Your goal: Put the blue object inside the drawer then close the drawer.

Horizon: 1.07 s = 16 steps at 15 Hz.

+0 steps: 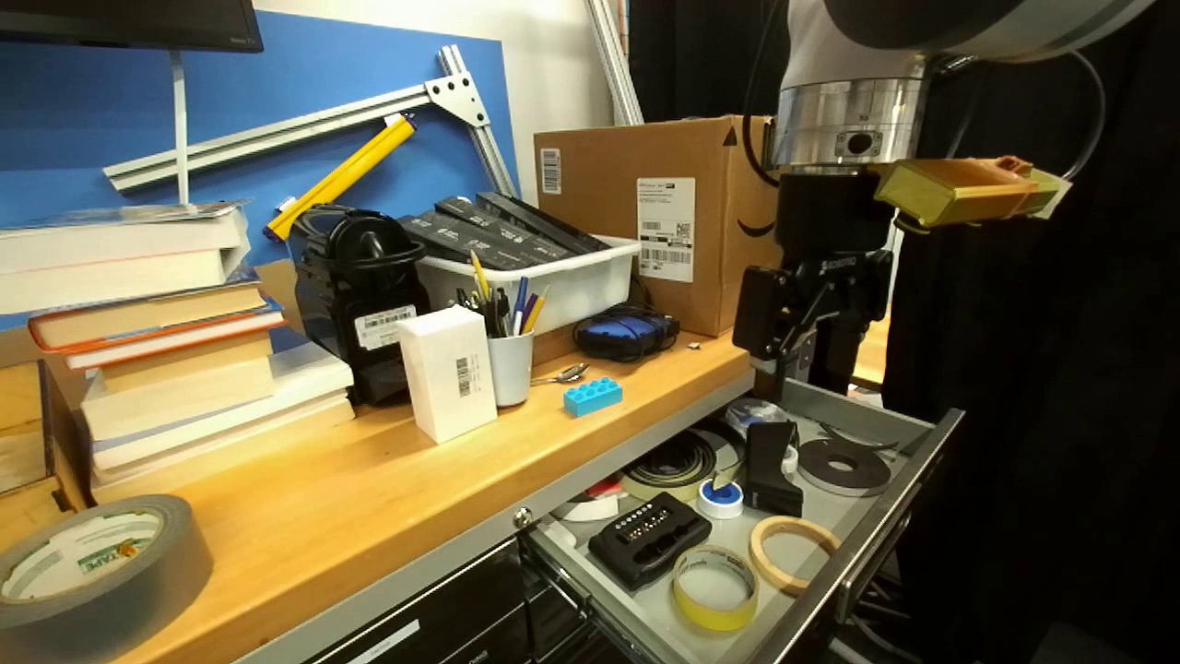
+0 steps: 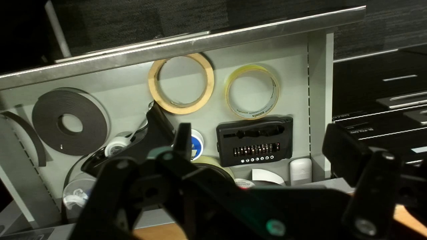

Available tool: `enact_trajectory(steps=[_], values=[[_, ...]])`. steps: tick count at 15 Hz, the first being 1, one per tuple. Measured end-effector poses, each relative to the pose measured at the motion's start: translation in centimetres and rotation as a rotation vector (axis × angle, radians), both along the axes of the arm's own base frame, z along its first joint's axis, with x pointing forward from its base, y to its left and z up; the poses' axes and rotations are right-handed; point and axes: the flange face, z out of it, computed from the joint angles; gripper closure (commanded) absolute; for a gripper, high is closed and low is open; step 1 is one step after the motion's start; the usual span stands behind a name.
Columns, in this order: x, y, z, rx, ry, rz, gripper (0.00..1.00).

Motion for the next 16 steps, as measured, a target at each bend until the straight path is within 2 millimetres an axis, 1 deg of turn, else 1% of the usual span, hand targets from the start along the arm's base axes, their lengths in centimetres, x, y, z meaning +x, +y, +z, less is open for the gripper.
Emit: enact_trajectory(steps=[7, 12, 16], values=[[0.0, 0.0, -0.3, -0.001, 0.009, 0.0, 0.0], [-0.4, -0.3, -1.8, 0.004, 0.093, 0.045, 0.0], [-0.3, -0.3, -2.0, 0.004, 0.097, 0.045, 0.0]])
